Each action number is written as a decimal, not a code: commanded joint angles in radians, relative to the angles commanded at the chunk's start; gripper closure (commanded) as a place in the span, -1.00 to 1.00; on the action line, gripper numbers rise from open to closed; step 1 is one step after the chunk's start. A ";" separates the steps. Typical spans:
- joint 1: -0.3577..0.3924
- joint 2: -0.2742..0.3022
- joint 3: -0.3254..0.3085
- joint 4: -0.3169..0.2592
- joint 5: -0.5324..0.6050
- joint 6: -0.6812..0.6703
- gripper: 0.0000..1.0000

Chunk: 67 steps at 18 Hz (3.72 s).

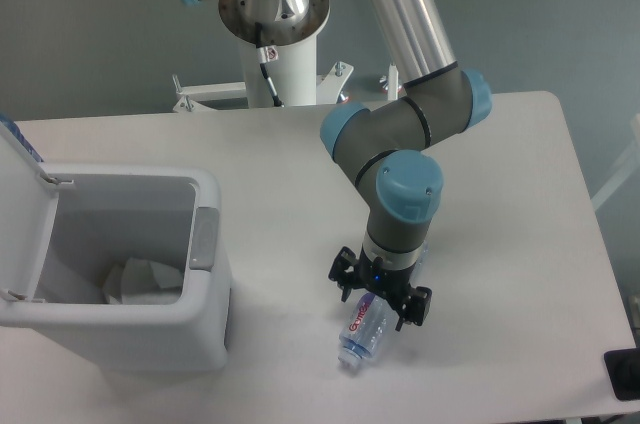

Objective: Place the trash in the trash can
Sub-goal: 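Lower the gripper around the bottle's middle and close on it, then lift the gripped water bottle up from the table, then carry the water bottle over the open trash bin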

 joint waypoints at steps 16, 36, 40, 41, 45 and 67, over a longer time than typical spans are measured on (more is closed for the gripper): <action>-0.006 -0.023 0.000 0.038 0.021 -0.021 -0.83; 0.006 0.063 0.084 0.057 -0.096 -0.182 0.02; 0.029 0.103 0.170 0.061 -0.230 -0.305 0.01; 0.032 0.113 0.187 0.075 -0.260 -0.345 0.01; 0.023 0.135 0.247 0.152 -0.339 -0.536 0.01; -0.232 0.368 0.201 0.173 -0.391 -0.769 0.02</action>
